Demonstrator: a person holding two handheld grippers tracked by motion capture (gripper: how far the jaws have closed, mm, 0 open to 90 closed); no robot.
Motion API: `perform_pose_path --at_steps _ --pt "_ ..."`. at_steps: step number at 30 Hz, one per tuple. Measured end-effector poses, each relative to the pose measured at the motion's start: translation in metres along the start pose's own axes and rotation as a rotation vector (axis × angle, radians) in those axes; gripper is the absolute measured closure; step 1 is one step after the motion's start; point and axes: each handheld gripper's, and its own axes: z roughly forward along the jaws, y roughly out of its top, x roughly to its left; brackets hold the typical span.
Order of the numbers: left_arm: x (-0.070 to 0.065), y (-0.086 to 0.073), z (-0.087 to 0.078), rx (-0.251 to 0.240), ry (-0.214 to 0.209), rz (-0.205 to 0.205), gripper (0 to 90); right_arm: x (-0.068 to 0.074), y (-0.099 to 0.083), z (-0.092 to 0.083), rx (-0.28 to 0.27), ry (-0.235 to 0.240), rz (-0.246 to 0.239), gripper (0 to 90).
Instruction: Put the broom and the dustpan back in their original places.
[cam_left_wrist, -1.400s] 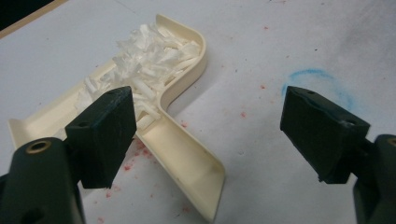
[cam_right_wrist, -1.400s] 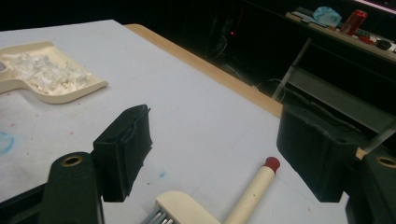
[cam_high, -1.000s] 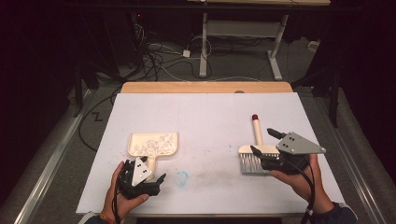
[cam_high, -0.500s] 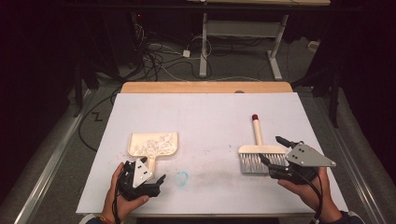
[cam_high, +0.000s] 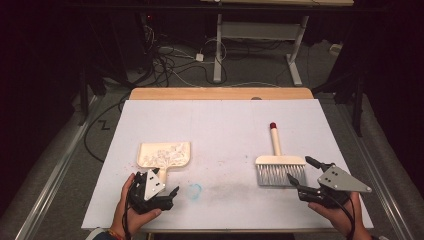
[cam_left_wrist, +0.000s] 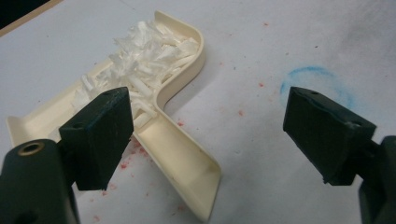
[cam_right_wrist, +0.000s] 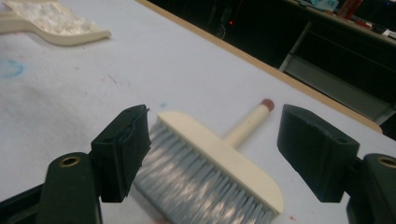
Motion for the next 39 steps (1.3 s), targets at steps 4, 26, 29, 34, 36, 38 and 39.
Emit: perform_pose_path --at_steps 4,26,29,34,36,38,39 --pt "0.0 0.0 0.001 -0.006 -0.009 -0.001 15.7 0.002 -0.014 -0.002 0.021 0.006 0.008 26.0" --pt "-0.007 0.001 -0.002 -0.019 -0.01 0.053 15.6 0.009 -0.022 -0.008 0.032 -0.002 0.005 25.6" --pt "-0.007 0.0 -0.002 -0.019 -0.01 0.044 15.7 0.008 -0.023 -0.006 0.037 0.001 0.01 25.7" --pt "-0.009 0.002 -0.001 -0.016 -0.011 0.064 15.7 0.008 -0.024 -0.007 0.043 -0.002 0.008 25.6" --pt "-0.009 0.003 0.0 -0.018 -0.012 0.069 15.7 0.007 -0.024 -0.007 0.045 -0.003 0.009 25.7" --pt "-0.009 0.004 0.0 -0.02 -0.01 0.065 15.7 0.007 -0.024 -0.008 0.046 -0.011 0.01 25.6" --pt "-0.009 0.004 0.0 -0.024 -0.008 0.06 15.7 0.006 -0.024 -0.008 0.044 -0.012 0.015 25.7"
